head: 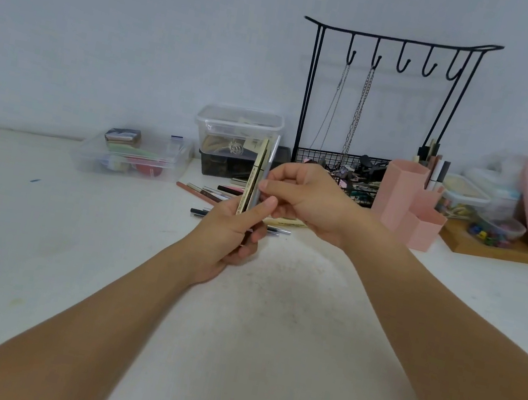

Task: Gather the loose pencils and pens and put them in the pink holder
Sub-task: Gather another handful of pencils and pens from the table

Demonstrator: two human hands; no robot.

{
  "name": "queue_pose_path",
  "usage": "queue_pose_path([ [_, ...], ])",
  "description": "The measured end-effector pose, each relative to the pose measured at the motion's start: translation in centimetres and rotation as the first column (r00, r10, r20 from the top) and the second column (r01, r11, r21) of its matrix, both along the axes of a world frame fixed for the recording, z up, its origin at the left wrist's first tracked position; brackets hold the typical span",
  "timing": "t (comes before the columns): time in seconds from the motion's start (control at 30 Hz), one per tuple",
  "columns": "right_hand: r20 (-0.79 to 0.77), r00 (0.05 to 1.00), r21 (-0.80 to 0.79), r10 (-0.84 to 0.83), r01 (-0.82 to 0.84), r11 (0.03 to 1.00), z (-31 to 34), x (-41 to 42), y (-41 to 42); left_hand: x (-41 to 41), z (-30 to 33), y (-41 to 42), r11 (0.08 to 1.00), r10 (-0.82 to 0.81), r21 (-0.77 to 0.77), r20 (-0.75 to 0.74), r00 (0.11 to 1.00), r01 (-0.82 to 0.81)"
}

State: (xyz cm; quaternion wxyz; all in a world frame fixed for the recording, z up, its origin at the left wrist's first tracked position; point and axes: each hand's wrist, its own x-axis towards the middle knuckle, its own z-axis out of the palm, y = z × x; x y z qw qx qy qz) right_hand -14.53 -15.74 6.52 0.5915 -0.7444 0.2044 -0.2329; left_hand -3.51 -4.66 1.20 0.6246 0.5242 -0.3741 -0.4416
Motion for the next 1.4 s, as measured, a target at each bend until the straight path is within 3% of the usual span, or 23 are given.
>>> queue_pose_path([
  [0.1, -0.064, 0.996, -0.14, -0.064, 0.055, 0.989, -0.4, 0.3, -0.1, 0.0, -0.1, 0.0, 1.0, 0.024, 0.015, -0.012, 1.0, -0.024],
  [0.33, -0.184, 0.983, -0.114, 0.0, -0.021, 0.993, -0.5, -0.3, -1.2, 0.2, 0.0, -0.2, 0.999, 0.042, 0.022, 0.015, 0.999, -0.042],
  [0.4, -0.243, 0.967, -0.232, -0.078, 0.02, 0.973, -0.5, -1.0, -2.2, 0.3, 0.1, -0.2, 0.994, 0.099, 0.037, -0.004, 0.995, -0.099],
  [0.5, -0.361, 0.882, -0.597, -0.303, 0.031, 0.801, -0.7, -2.4, -4.4, 0.8, 0.1, -0.2, 0.973, 0.228, 0.047, -0.025, 0.973, -0.226],
  [0.6, -0.456, 0.78, -0.724, -0.428, -0.045, 0.689, -1.6, -3.3, -5.7, 1.0, 0.0, -0.3, 0.951, 0.309, 0.051, -0.054, 0.95, -0.306],
  [0.87, -0.464, 0.792, -0.721, -0.396, -0.078, 0.689, -2.8, -3.5, -7.0, 0.8, 0.1, -0.2, 0.935, 0.354, 0.042, -0.054, 0.934, -0.352],
  [1.07, -0.411, 0.835, -0.714, -0.367, -0.044, 0.699, -1.0, -3.7, -6.7, 0.7, 0.4, -0.2, 0.962, 0.27, 0.038, -0.048, 0.962, -0.269],
  [1.17, -0.337, 0.911, -0.562, -0.237, 0.008, 0.827, 0.6, -3.4, -4.9, 0.8, 0.3, -0.2, 0.968, 0.249, 0.028, -0.042, 0.968, -0.248],
  [1.27, -0.222, 0.973, -0.277, -0.067, 0.002, 0.961, 1.2, -2.2, -2.5, 0.6, 0.1, -0.2, 0.977, 0.212, 0.006, -0.046, 0.976, -0.212],
  [1.4, -0.097, 0.995, -0.12, 0.02, -0.032, 0.992, 0.2, 0.0, 0.0, 0.2, 0.2, -0.1, 0.976, 0.215, -0.026, -0.056, 0.975, -0.217],
])
